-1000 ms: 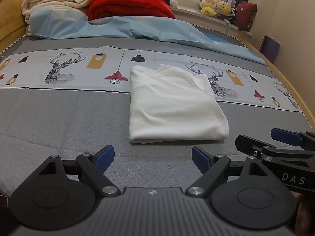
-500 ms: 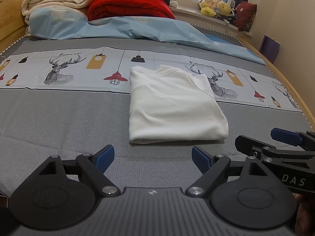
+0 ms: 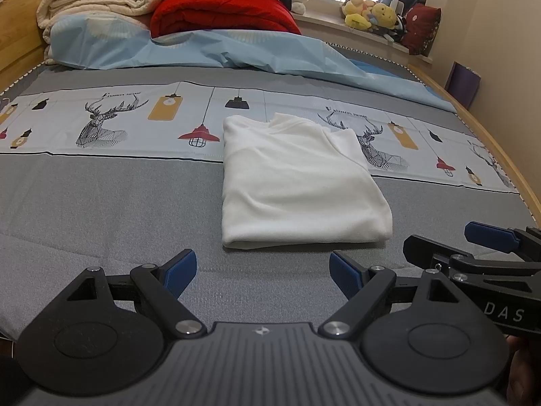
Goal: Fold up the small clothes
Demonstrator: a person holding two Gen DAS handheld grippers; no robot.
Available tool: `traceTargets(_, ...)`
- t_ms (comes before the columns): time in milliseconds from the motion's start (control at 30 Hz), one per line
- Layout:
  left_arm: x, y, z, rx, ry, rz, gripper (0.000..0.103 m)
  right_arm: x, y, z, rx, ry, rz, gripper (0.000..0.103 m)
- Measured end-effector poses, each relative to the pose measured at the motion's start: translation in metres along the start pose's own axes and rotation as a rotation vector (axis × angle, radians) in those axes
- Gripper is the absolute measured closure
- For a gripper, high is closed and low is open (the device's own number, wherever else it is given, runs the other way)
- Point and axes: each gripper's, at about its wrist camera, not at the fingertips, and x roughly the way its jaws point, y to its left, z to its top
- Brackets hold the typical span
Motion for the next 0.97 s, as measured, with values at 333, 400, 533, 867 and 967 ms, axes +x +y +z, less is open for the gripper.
traceTargets(333,0.0002,-0.0007,-0.0004,-0.001,-0.001,0.001,0.014,-0.0001,-0.0003,0.0003,0.000,0.001,0.001,0.015)
traceTargets(400,0.0002,-0.0008,-0.0003,-0.001,-0.001,0.001,0.014,-0.0002,-0.0003,0.0003,-0.001,0.001,0.000,0.015)
traceTargets(533,0.0004,-0.0010,-0.0006,-0.001,-0.001,0.001,0.014,-0.0001,-0.0004,0.0004,0.000,0.001,0.001,0.015)
traceTargets(867,-0.0011,-0.0002,0.0009,0.004,-0.005,0.000,0.014,-0.0002,-0.0004,0.0006,0.000,0.001,0.001,0.015)
traceTargets(967,-0.0010,-0.0002,0.0014,0.003,-0.004,0.000,0.014,-0.0004,-0.0007,0.0004,0.000,0.002,0.001,0.015)
